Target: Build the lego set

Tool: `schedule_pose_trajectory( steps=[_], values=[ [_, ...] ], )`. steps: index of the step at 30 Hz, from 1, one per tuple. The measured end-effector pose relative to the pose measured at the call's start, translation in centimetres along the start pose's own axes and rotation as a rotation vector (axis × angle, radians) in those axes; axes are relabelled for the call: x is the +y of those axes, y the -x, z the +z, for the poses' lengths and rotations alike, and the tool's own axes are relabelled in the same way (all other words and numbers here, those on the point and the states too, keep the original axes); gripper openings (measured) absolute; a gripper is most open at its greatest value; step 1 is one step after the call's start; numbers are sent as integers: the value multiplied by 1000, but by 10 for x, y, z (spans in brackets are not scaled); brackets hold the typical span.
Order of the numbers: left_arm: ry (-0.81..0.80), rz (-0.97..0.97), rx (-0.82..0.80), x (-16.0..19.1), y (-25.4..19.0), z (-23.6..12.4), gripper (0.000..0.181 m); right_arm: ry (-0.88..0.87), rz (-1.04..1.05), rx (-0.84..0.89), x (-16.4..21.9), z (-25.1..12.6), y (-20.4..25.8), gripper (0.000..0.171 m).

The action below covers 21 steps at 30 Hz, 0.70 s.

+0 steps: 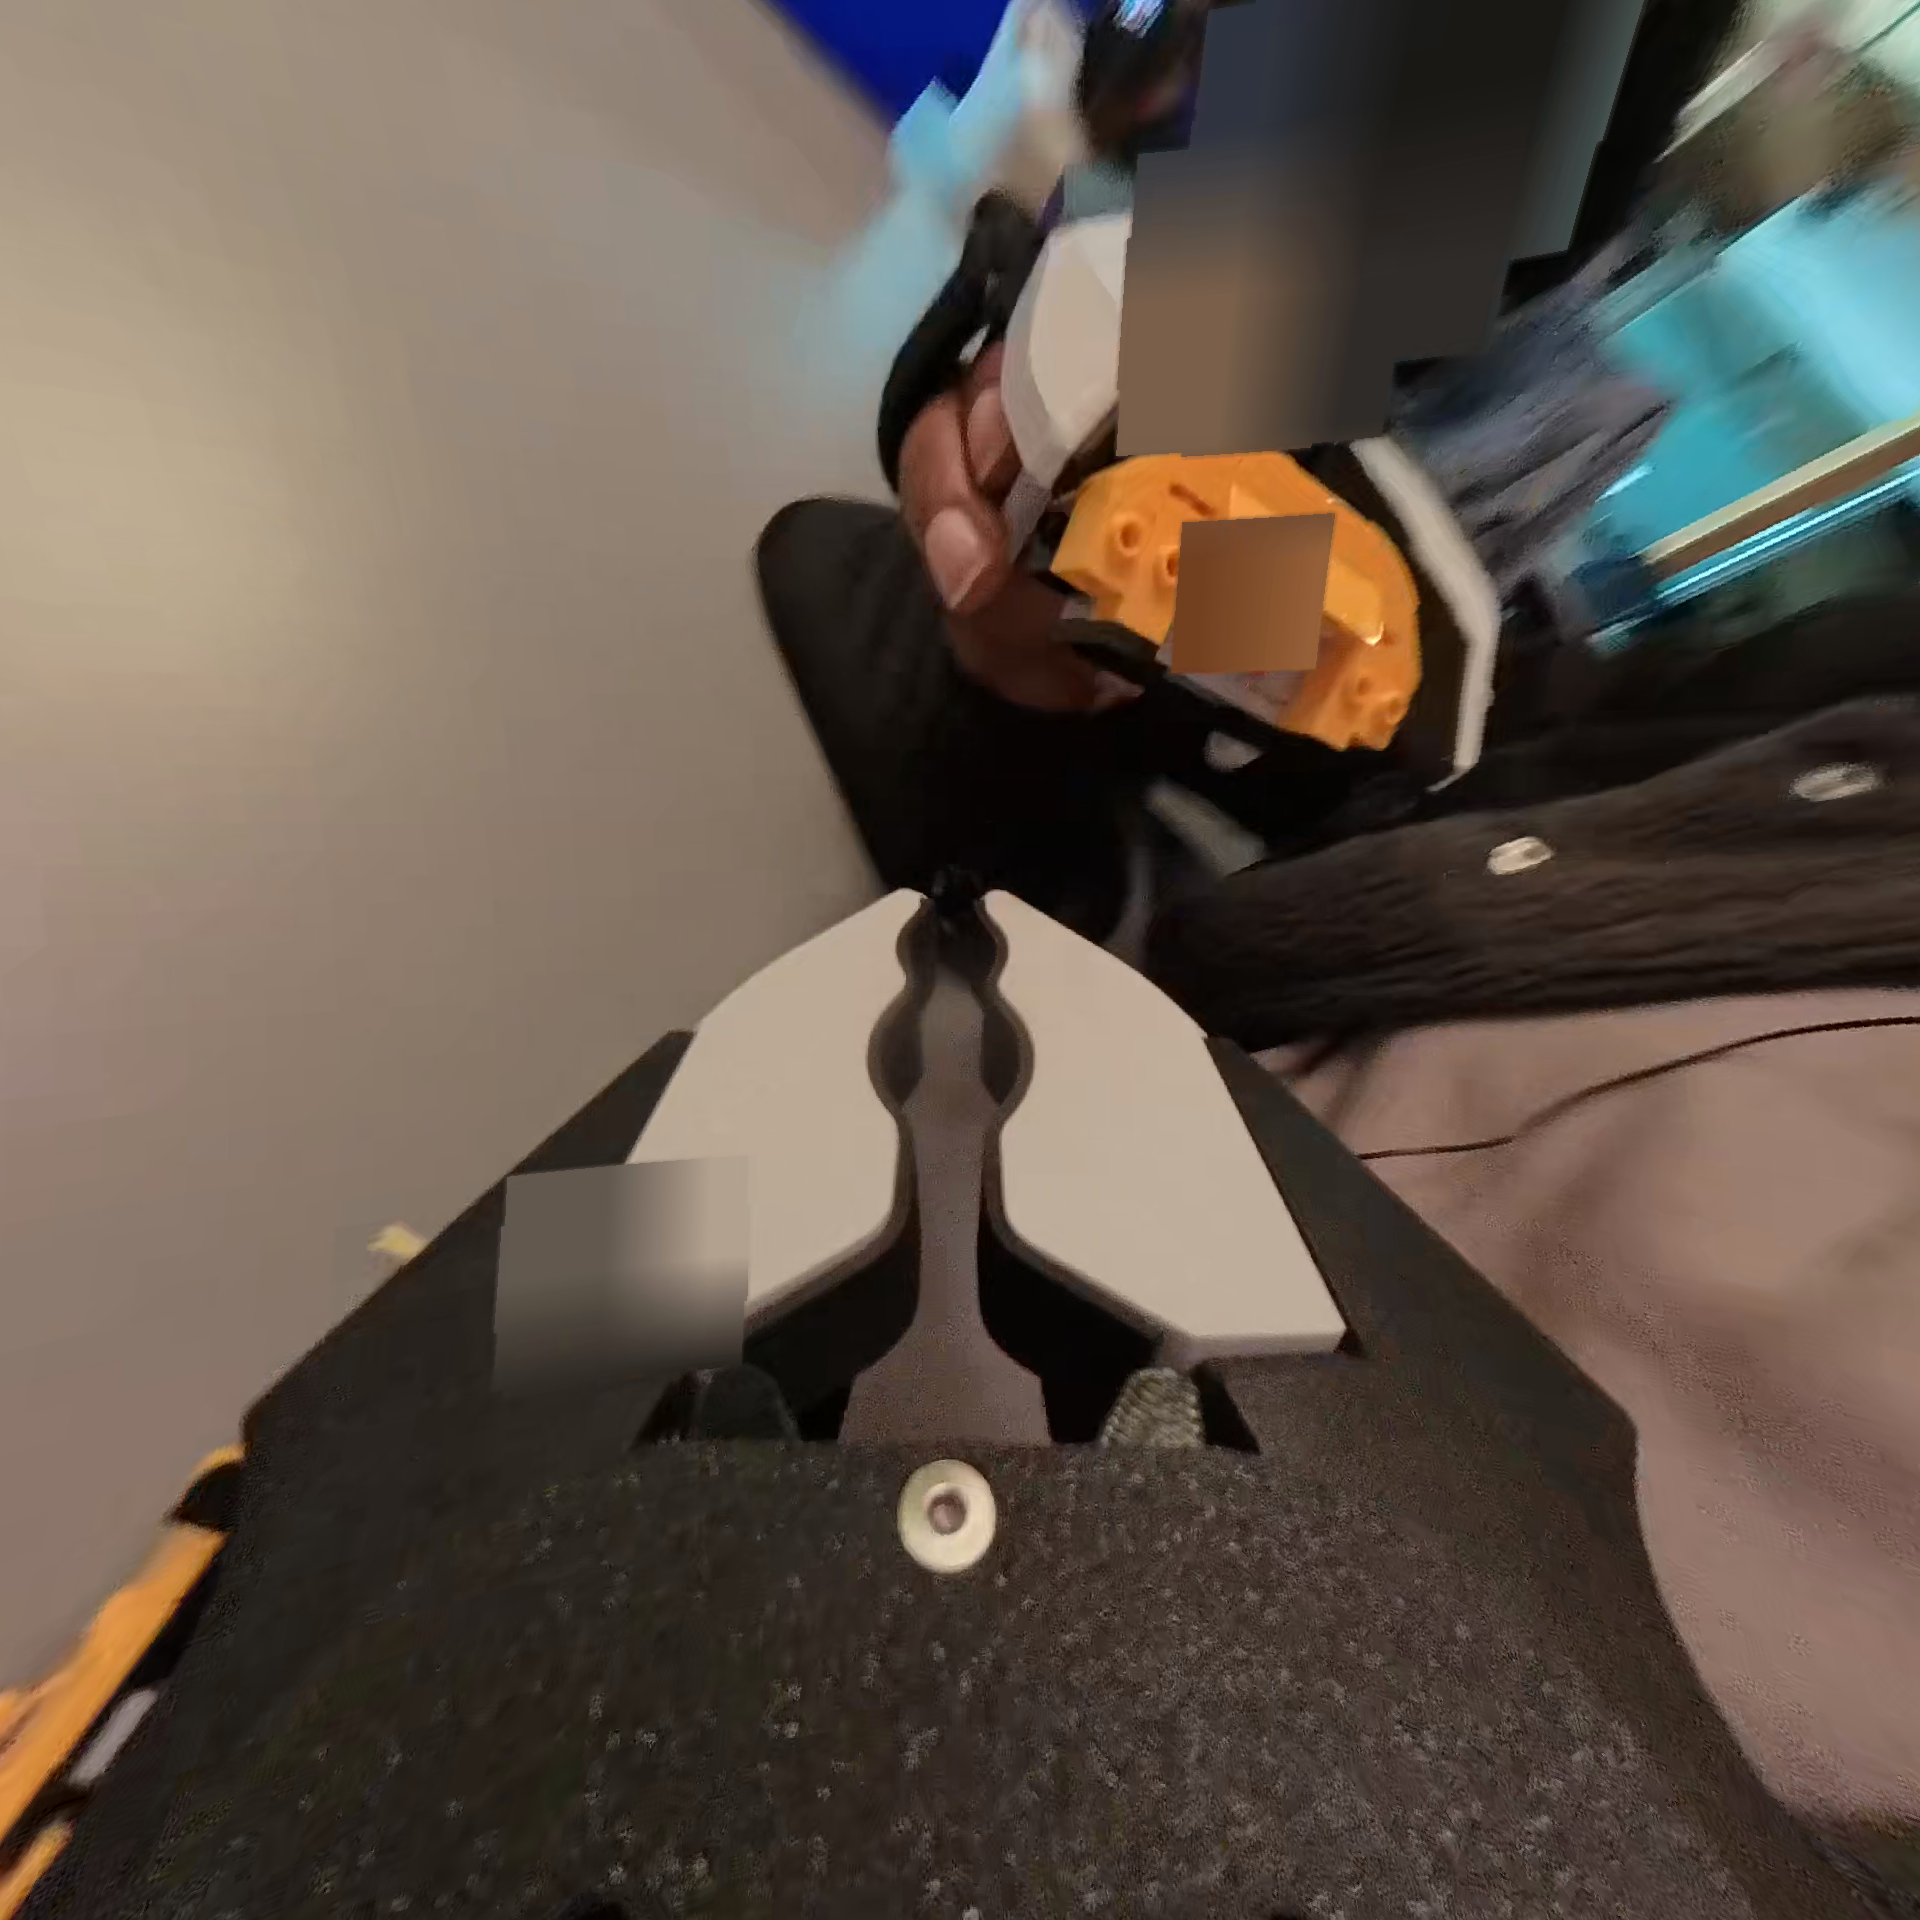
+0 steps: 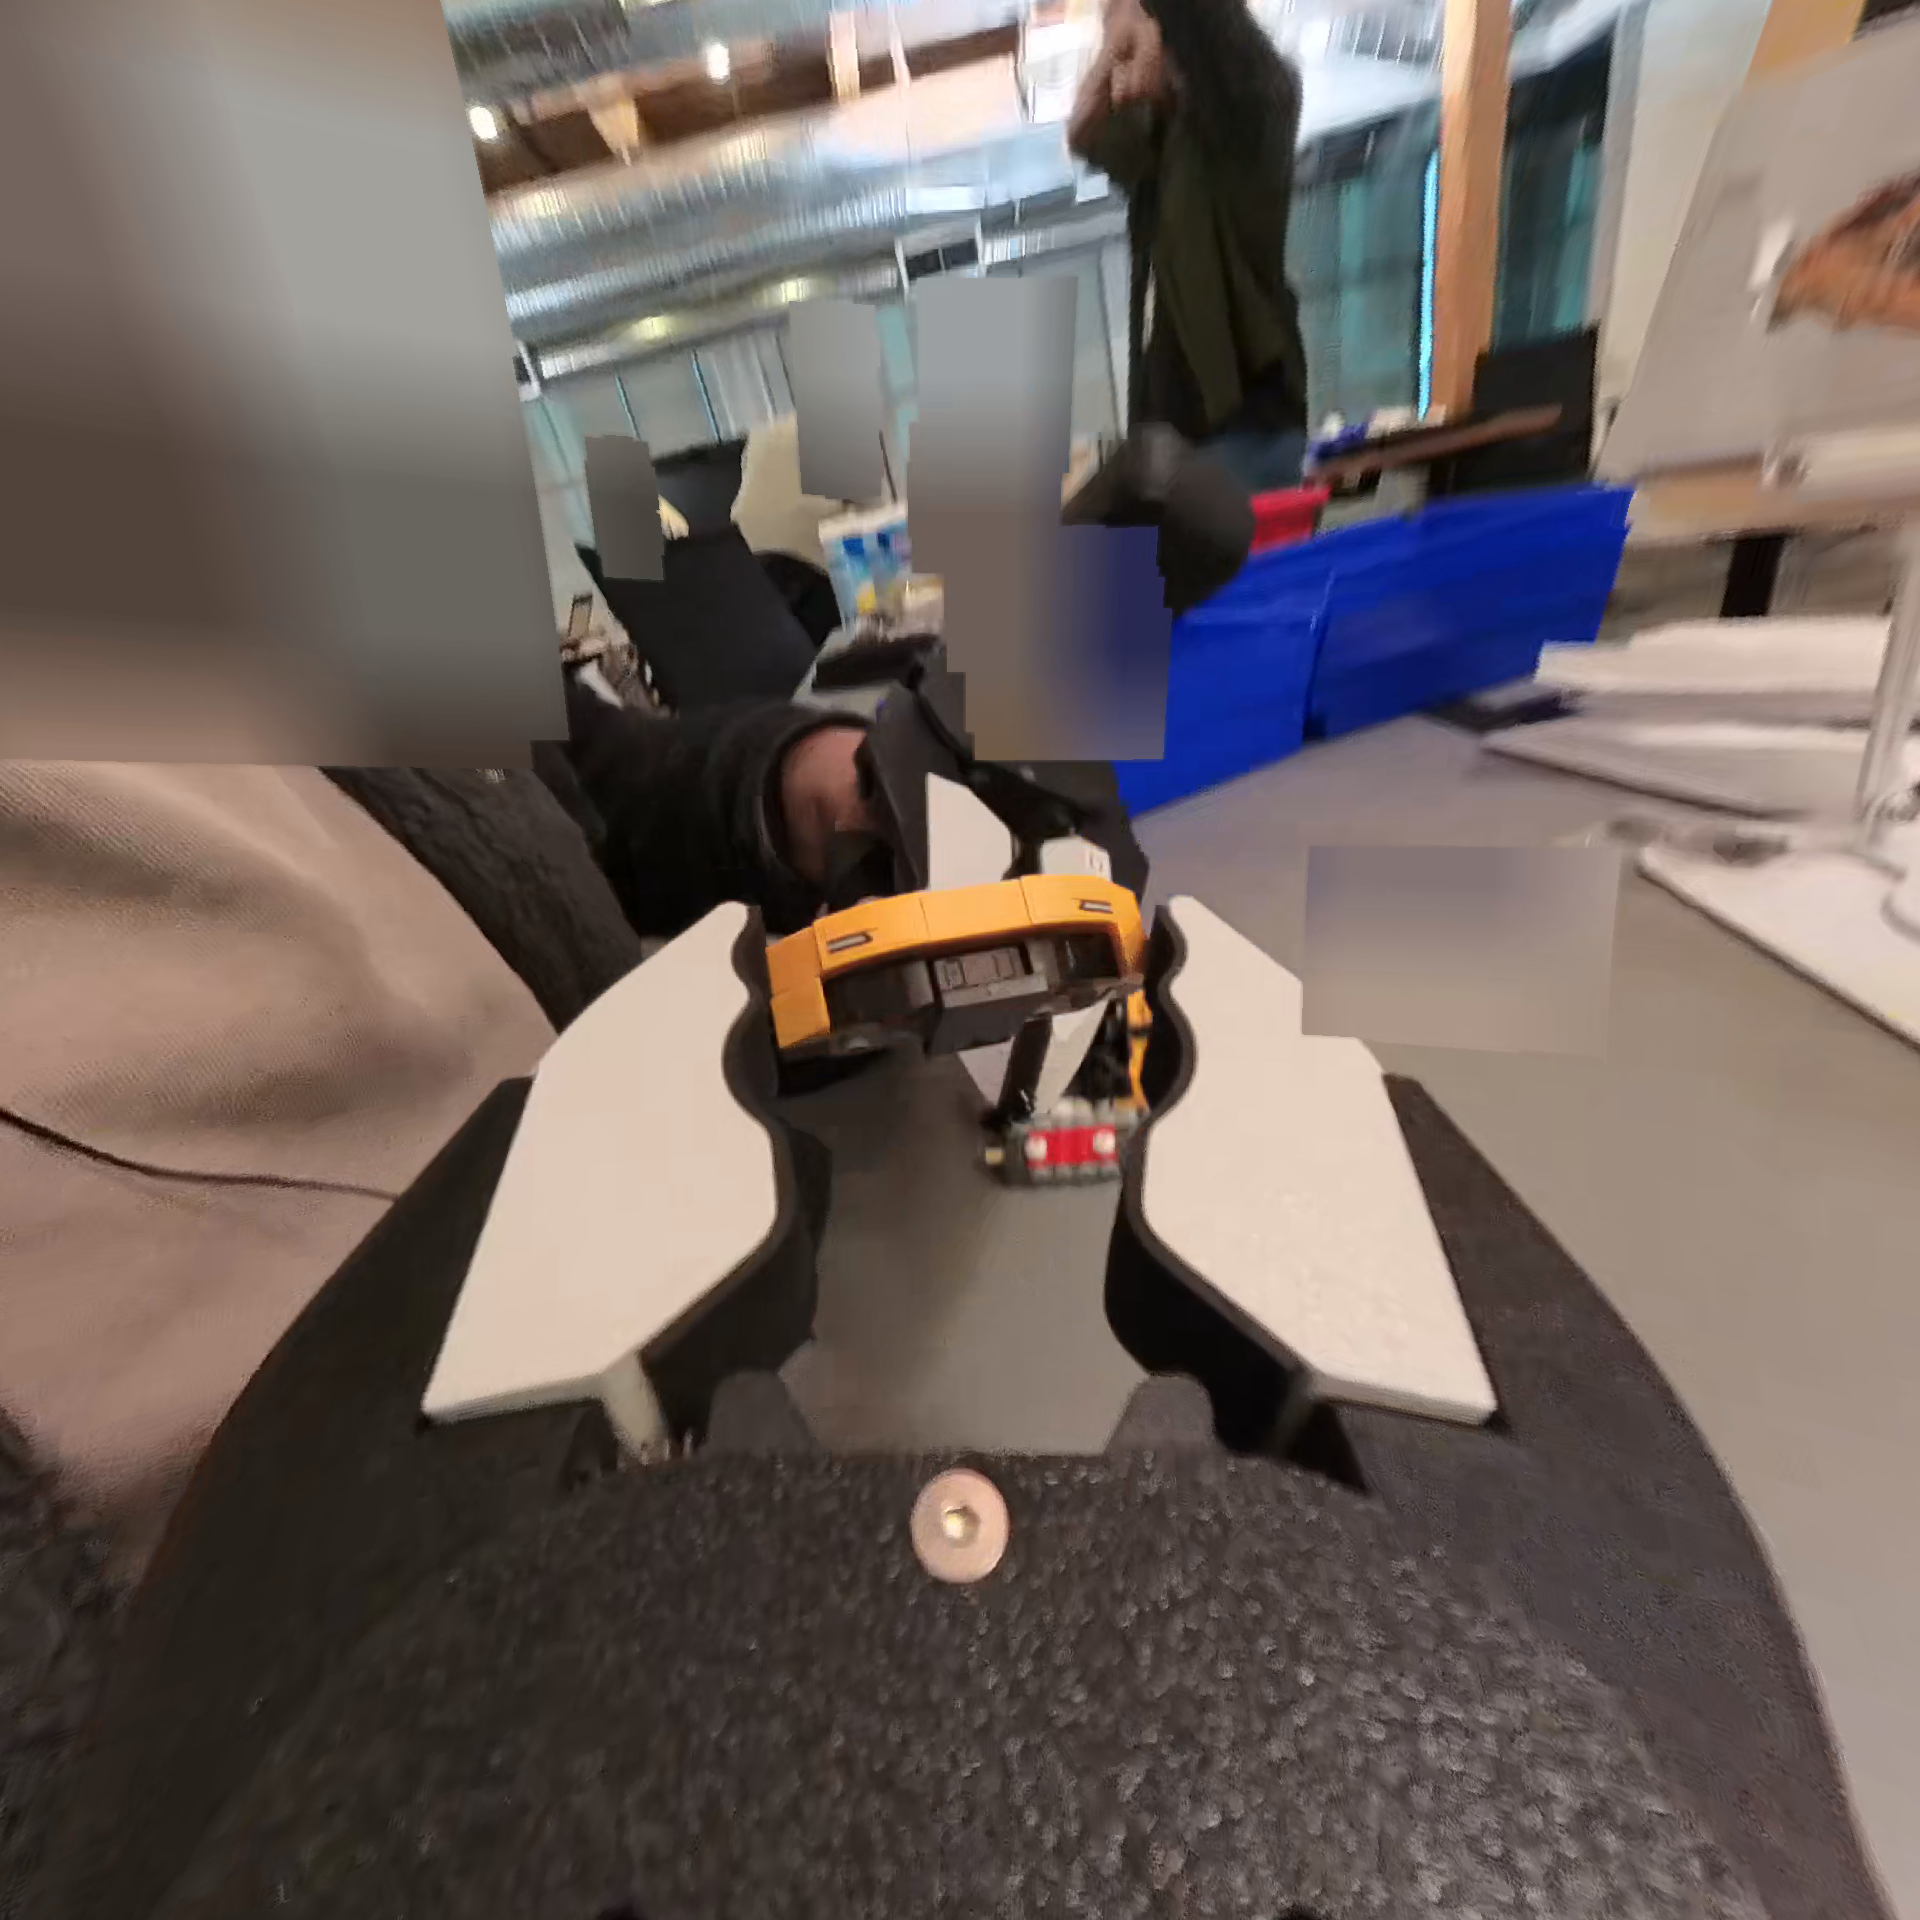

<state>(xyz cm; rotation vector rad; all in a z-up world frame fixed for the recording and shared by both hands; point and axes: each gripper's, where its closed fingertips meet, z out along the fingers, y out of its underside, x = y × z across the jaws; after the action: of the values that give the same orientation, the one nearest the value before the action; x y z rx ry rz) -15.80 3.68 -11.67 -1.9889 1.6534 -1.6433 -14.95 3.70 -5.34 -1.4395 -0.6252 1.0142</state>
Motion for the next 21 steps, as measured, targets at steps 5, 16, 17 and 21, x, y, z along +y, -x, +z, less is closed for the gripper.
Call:
schedule_pose_trajectory(
  steps=[5, 16, 17, 21],
  values=[
    [194, 121, -130, 29, 20, 22, 14, 168, 58, -28, 27, 2, -8, 70],
    [-73, 993, -463, -23, 5, -21, 51, -31, 512, -237, -1, 15, 1, 69],
    [-127, 1086, -489, -29, -4, -24, 55, -83, 585, -264, -8, 20, 1, 69],
    [-300, 1339, -645, -48, -24, -36, 52, -284, 801, -340, -27, 36, 3, 69]
  ],
)
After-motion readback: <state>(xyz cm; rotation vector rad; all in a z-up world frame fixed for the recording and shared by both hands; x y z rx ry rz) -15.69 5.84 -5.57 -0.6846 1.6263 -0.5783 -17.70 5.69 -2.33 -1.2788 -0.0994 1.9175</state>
